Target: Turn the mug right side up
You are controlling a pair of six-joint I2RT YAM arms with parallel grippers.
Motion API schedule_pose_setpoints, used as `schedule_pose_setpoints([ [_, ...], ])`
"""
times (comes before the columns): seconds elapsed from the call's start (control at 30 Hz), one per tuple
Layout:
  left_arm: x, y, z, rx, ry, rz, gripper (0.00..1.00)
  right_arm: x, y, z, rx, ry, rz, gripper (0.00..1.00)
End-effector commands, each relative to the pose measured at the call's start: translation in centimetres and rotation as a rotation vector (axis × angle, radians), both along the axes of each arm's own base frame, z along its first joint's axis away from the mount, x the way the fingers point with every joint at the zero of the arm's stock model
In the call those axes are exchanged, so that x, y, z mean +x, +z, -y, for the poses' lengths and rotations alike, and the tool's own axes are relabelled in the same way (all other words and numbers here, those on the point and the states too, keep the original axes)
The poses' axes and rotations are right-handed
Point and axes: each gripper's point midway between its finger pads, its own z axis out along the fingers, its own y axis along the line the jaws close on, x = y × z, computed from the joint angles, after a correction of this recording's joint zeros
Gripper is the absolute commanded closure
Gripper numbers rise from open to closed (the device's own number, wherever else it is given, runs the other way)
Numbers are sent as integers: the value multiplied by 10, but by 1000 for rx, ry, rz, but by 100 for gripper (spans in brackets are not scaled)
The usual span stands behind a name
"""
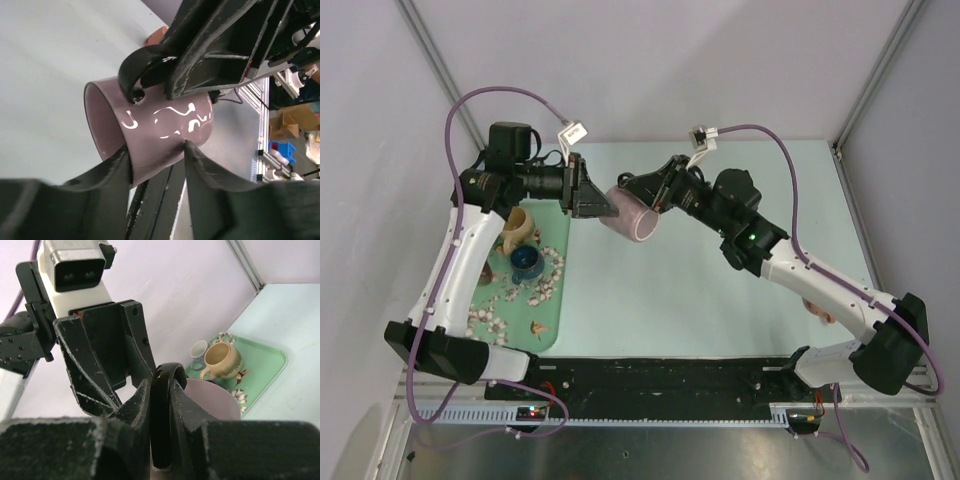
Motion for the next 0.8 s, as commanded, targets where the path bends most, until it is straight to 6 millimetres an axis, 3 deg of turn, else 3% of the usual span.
schedule_pose_setpoints([
  [0.0,-38,15,20,-96,-191,-14,63,-10,74,5,185,10,139,100],
  [0.07,-41,13,21,-99,-202,-19,84,-9,69,2,170,16,137,100],
  [0.13,-38,9,19,-86,-180,-21,96,-9,62,0,144,26,134,100],
  [0.2,-30,0,16,-46,-124,-15,99,-10,53,-3,102,47,142,100],
  [0.23,-22,-9,12,-11,-74,-13,99,-11,48,-5,78,58,146,95],
  [0.3,-5,-27,1,69,28,0,100,-9,31,-7,14,65,130,72],
  [0.4,12,-52,-16,179,131,34,100,-6,-3,-12,-83,87,77,61],
  [0.43,12,-57,-18,191,132,39,100,-4,-12,-12,-100,95,61,63],
  [0.5,7,-59,-16,172,99,30,100,-2,-31,-18,-109,123,28,89],
  [0.57,0,-53,-10,135,53,31,100,-3,-43,-24,-98,160,9,97],
  [0.63,-1,-47,-8,123,41,54,100,-7,-50,-31,-83,218,4,99],
  [0.7,5,-48,-12,145,65,75,100,-9,-58,-34,-86,274,0,85],
  [0.77,12,-55,-18,187,100,96,100,-8,-72,-33,-120,313,-6,59],
])
